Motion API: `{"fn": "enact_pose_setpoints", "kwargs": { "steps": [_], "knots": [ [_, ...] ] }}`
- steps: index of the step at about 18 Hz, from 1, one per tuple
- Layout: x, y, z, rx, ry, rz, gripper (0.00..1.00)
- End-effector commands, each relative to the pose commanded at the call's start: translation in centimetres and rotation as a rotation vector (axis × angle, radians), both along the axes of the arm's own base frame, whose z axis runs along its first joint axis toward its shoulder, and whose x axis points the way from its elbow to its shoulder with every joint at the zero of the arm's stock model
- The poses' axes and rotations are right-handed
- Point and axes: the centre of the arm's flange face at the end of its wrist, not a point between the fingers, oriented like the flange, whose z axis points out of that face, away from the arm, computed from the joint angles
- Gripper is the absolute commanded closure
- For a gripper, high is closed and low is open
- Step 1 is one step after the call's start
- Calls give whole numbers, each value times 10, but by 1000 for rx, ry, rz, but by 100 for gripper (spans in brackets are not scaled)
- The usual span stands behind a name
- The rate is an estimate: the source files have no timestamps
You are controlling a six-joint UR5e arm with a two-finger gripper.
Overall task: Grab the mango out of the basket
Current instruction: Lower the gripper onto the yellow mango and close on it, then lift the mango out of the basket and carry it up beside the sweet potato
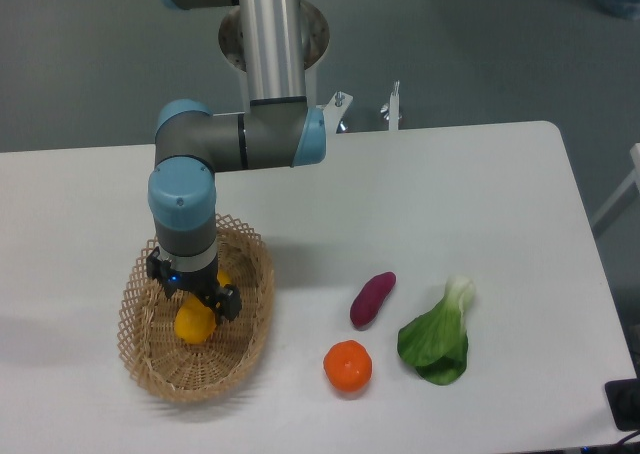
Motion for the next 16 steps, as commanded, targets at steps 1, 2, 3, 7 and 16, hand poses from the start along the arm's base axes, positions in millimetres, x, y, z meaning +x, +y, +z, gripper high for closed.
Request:
{"fn": "enact_pose_setpoints", "kwargs": {
  "steps": [1,2,3,7,16],
  "knots": [
    [3,1,-1,-5,15,4,0],
    [5,2,-3,-8,15,11,4],
    [7,2,-2,-7,15,13,8],
    [7,2,0,-5,17,18,27],
    [3,8,29,47,42,9,40]
  ]
}}
